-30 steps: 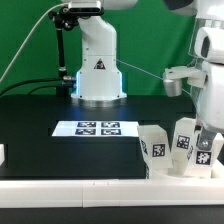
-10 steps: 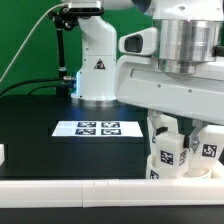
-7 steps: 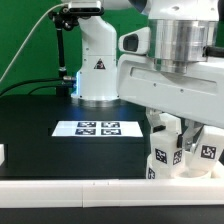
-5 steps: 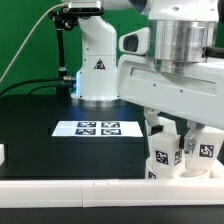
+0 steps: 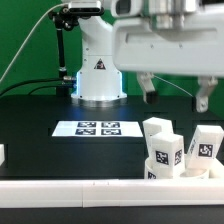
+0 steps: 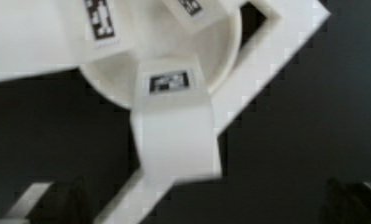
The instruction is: Assemble stool
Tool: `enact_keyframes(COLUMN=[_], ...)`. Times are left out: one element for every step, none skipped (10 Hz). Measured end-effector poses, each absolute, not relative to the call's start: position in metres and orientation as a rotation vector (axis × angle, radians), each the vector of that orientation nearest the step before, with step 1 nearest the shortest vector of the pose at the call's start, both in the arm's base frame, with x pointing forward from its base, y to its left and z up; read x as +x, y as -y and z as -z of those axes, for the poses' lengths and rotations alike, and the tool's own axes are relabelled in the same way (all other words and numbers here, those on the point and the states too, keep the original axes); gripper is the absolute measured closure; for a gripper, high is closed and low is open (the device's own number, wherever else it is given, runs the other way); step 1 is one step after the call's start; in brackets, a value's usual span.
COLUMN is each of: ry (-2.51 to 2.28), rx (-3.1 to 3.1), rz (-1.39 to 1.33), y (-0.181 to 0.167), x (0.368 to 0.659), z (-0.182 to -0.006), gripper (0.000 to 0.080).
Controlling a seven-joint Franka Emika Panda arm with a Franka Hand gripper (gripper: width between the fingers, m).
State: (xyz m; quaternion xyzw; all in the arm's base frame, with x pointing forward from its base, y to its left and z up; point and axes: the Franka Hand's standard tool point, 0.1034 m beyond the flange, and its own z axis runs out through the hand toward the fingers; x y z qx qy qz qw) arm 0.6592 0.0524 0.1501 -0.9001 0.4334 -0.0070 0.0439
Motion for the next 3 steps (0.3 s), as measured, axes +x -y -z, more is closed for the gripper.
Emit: enact_keyframes(ry=[-1.321,-1.319,-1.320], rx=[-2.746,-2.752,-2.752], rz=[0.034,0.028,0.027], y=[-0.0530,-0.0548,-0.0545], x=[0.6608,0.6592,0.6591], z=[-0.1557,-0.1505,-0.1498], gripper=[0.0151,0.0151,0.0151])
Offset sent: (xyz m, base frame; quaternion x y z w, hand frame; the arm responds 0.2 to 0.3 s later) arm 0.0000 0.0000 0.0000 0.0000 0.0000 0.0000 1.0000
